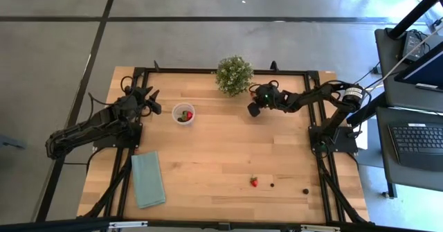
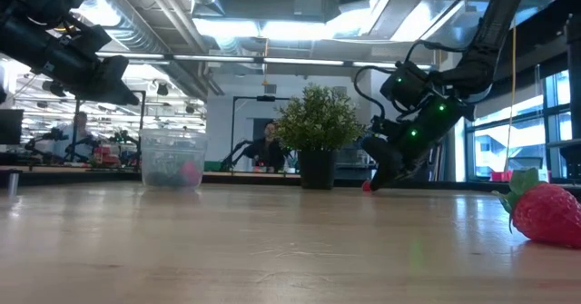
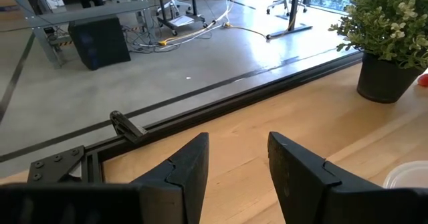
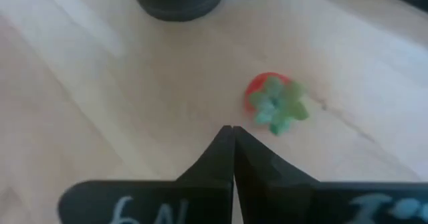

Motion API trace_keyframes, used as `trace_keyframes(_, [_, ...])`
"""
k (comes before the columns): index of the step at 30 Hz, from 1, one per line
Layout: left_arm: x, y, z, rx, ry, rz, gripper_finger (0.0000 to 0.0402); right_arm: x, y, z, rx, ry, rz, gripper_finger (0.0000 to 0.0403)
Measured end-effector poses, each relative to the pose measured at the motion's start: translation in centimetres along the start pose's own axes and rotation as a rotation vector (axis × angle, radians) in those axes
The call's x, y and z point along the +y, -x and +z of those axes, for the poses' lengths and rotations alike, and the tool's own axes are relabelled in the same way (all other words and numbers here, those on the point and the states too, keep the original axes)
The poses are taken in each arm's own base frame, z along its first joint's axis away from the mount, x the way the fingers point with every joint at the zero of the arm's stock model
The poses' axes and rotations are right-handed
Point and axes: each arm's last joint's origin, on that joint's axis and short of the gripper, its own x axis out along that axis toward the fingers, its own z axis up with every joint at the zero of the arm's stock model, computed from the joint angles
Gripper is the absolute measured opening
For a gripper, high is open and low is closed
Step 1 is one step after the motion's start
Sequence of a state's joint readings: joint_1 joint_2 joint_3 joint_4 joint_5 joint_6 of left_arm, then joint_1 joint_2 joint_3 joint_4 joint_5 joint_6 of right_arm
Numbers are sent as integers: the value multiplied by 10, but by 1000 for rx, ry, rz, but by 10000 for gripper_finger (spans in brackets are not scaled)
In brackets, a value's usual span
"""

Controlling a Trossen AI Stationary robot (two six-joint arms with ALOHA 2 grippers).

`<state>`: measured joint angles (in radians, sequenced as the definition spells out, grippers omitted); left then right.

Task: Pick and placing Produce into tupperware
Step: Put the red strawberry into the transparent container

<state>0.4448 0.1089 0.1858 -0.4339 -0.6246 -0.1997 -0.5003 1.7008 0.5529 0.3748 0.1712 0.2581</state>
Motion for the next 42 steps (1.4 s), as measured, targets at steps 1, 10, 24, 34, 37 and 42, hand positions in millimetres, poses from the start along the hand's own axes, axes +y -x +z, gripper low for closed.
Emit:
trace_keyframes(1, [0,0,0,0,0,0,145,0,0,0,3,-1,14,4])
trace_keyframes(10, [0,0,0,1,-1,0,145,2,6,5,-15,-3,41,2])
trace_keyframes(24, [0,0,0,1,-1,0,145,1,6,4,-6,29,37,30])
trace_keyframes(34, [0,0,0,1,-1,0,145,-1,7,-2,56,69,19,82])
trace_keyframes(37, [0,0,0,1,-1,-1,145,-1,7,-2,62,96,19,102])
trace_keyframes(42, [0,0,0,1,-1,0,145,-1,7,-2,64,140,14,134])
